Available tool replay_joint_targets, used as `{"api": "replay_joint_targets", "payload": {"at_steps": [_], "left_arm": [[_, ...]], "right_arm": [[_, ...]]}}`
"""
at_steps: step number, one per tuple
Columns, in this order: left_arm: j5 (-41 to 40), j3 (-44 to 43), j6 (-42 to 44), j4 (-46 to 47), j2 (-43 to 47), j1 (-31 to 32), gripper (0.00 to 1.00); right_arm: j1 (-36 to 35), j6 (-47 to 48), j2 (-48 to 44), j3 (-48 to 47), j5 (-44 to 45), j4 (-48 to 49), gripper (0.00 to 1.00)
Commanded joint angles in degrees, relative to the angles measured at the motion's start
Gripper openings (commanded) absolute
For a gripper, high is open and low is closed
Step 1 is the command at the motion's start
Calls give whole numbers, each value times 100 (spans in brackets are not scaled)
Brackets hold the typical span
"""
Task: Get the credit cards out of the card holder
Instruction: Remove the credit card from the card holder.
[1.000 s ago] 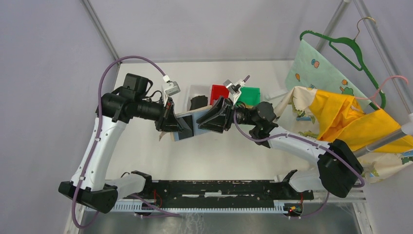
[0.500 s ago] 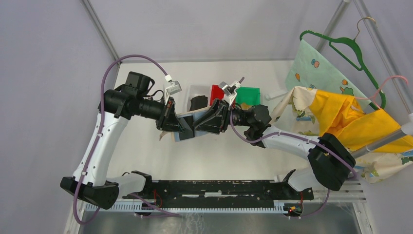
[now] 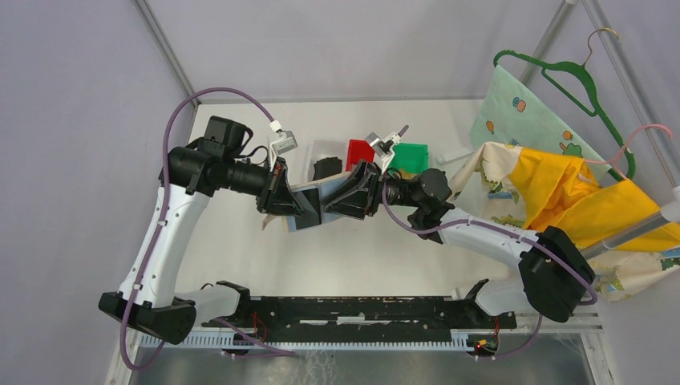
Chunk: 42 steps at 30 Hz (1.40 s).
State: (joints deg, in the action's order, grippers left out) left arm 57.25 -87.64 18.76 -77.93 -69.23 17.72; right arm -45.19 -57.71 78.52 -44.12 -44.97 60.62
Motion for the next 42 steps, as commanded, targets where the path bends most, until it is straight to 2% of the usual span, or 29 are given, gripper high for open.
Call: {"api": "replay_joint_targets", "payload": {"at_steps": [1, 6, 12, 14, 24, 27, 28, 30, 35, 38, 42], "left_arm": [[440, -260, -14, -20, 69, 15, 2], [459, -253, -16, -20, 68, 18, 2], [366, -222, -85, 53, 41, 16, 2], [312, -219, -107, 82, 12, 20, 2], [306, -194, -231, 159, -79, 18, 5], [318, -197, -236, 164, -104, 26, 7], [312, -200, -241, 164, -114, 16, 7], [300, -210, -258, 183, -146, 21, 7], [191, -171, -409, 331, -238, 21, 7], [83, -130, -404, 331, -274, 19, 7], [67, -126, -366, 331, -296, 16, 9]], "right_arm": [[79, 345, -191, -60, 25, -218, 41], [75, 272, -107, -156, 15, -165, 41], [9, -984, 349, -201, -132, 1676, 40], [-20, -1144, 449, -258, -135, 1896, 40], [-217, -1039, 713, -522, -71, 1785, 36], [-276, -1033, 844, -556, 73, 1813, 28], [-297, -997, 874, -554, 161, 1743, 22], [-322, -697, 857, -537, 390, 1248, 13], [-462, 750, 533, -746, 1077, -818, 2], [-464, 650, 497, -683, 1076, -623, 1], [-458, -41, 684, -504, 745, 492, 0]]}}
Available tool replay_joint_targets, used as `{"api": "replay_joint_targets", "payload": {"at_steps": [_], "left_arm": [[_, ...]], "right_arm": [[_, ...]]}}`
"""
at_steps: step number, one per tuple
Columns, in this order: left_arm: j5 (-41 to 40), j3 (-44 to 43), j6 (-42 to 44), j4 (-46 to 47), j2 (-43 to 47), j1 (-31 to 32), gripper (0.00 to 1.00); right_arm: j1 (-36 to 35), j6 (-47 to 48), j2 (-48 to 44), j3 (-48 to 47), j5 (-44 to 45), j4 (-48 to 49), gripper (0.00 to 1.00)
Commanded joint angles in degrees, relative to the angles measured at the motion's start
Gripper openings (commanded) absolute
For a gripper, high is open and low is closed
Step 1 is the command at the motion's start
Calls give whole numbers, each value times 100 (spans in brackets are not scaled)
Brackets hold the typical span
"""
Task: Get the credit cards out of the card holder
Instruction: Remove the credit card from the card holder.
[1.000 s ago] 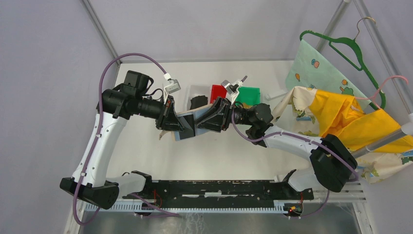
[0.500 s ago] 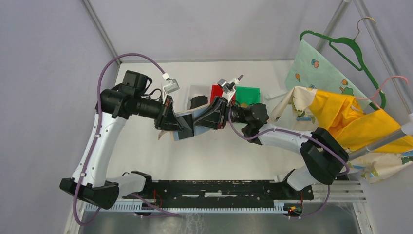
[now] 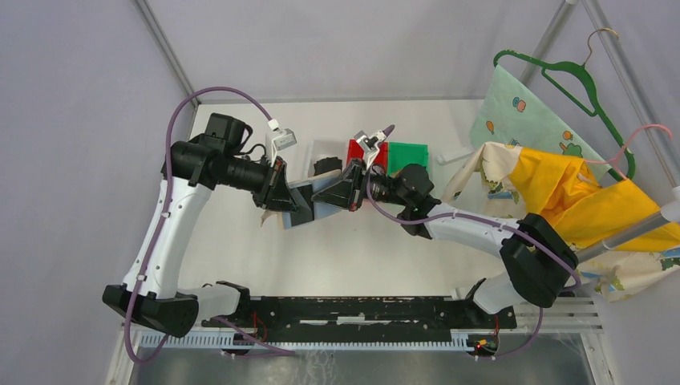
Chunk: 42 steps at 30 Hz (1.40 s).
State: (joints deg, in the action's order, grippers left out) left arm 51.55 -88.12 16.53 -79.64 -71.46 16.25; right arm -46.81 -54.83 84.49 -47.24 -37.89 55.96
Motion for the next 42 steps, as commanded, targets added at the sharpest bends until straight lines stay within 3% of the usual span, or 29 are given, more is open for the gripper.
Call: {"api": "replay_joint_targets", "payload": {"at_steps": [1, 7, 19, 20, 21, 23, 25, 28, 32, 37, 42], "left_arm": [[635, -101, -143, 502, -78, 164, 10], [584, -254, 2, 363, -79, 161, 14], [619, -281, -41, 365, -96, 166, 12], [617, -283, -51, 369, -98, 165, 12], [619, -269, -52, 372, -97, 165, 12], [631, -262, -98, 405, -96, 166, 12], [660, -265, -134, 429, -102, 161, 12], [696, -276, -159, 453, -100, 166, 12], [707, -281, -178, 458, -85, 165, 12], [742, -262, -201, 475, -88, 167, 12], [749, -255, -163, 443, -23, 161, 12]], "right_arm": [[-294, -520, 123, -113, -12, 1290, 0], [-131, -1007, -32, 568, 80, 2364, 0], [-47, -794, -431, 972, 373, 2296, 0], [-56, -726, -466, 956, 414, 2159, 2], [-71, -585, -503, 908, 454, 1945, 12], [-145, -205, -594, 796, 576, 1372, 20], [-217, 144, -650, 647, 737, 822, 37], [-279, 474, -686, 490, 906, 324, 49], [-359, 766, -718, 357, 1173, -135, 51], [-512, 1259, -736, -21, 1698, -1101, 41], [-439, 1482, -1011, -7, 1747, -1342, 50]]}}
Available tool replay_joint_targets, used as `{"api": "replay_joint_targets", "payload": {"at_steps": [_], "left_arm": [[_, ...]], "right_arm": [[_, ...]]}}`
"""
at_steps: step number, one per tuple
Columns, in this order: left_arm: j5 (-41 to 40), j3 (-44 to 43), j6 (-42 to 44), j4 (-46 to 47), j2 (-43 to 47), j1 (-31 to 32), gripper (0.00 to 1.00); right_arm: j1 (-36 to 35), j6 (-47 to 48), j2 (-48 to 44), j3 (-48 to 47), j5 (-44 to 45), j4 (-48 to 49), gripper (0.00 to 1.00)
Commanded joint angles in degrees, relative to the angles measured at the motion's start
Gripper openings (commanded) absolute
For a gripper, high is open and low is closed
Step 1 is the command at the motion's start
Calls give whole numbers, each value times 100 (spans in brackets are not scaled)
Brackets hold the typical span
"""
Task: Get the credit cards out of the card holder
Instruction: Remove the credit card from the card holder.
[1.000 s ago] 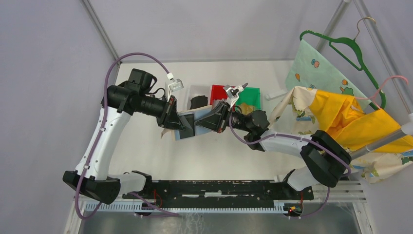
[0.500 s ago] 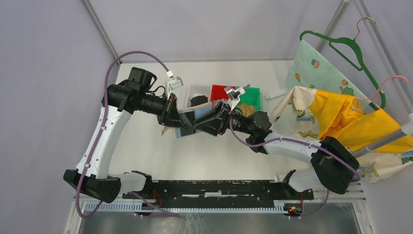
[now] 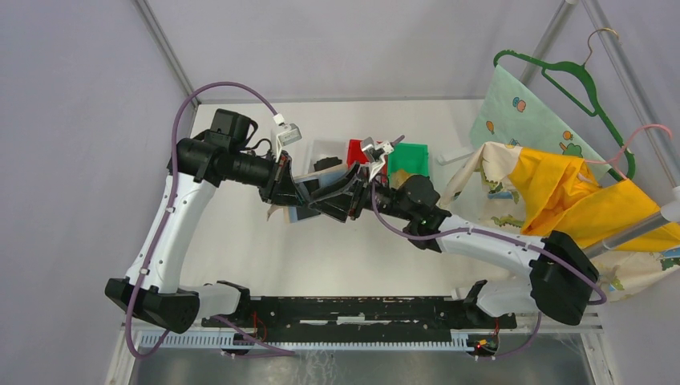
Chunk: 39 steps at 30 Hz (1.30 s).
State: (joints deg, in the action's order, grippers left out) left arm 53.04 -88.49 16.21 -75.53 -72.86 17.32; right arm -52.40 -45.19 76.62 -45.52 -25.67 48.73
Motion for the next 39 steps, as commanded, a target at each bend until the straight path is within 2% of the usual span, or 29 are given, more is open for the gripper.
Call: {"api": "replay_joint_targets", "payload": {"at_steps": [1, 7, 15, 26, 39], "left_arm": [[621, -220, -105, 11, 129, 52, 12], [768, -252, -9, -110, 138, 56, 12], [907, -328, -16, -120, 141, 60, 12], [798, -343, -45, -115, 105, 56, 11], [785, -336, -37, -128, 125, 53, 11]], "right_arm": [[161, 560, -263, -213, 442, -663, 51], [615, 335, -371, -263, -330, -542, 53], [718, 168, -302, -326, -711, -457, 54], [729, -1246, 31, -37, -1291, 1797, 51], [723, -1544, 178, 49, -1272, 2077, 48]]}}
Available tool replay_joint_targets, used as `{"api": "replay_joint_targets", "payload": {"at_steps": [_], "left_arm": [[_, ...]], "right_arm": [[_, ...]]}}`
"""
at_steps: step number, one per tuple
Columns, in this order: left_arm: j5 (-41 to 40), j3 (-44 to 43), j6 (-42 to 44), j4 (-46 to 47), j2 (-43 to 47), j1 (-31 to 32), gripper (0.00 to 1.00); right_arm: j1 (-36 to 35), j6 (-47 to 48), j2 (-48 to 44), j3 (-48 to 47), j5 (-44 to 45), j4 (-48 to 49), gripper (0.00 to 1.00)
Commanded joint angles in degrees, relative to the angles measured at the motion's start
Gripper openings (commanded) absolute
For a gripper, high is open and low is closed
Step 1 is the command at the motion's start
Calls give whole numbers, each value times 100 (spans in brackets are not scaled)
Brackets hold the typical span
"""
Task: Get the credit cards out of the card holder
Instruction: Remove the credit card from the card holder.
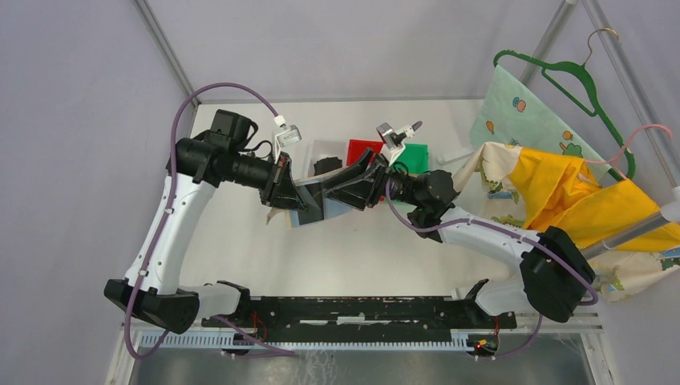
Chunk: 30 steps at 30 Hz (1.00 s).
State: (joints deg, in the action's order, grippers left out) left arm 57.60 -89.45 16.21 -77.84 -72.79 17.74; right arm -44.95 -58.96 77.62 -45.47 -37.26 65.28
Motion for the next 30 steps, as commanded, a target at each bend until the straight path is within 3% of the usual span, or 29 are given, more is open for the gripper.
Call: {"api": "replay_joint_targets", "payload": {"at_steps": [1, 14, 30], "left_arm": [[326, -240, -27, 103, 129, 11, 11], [386, -285, -6, 99, 163, 14, 11], [365, -275, -6, 94, 132, 18, 11]], "right_arm": [[-23, -132, 70, 77, -88, 380, 48], [120, 271, -132, 181, 149, -359, 50], [-153, -402, 268, -31, -133, 812, 47]]}}
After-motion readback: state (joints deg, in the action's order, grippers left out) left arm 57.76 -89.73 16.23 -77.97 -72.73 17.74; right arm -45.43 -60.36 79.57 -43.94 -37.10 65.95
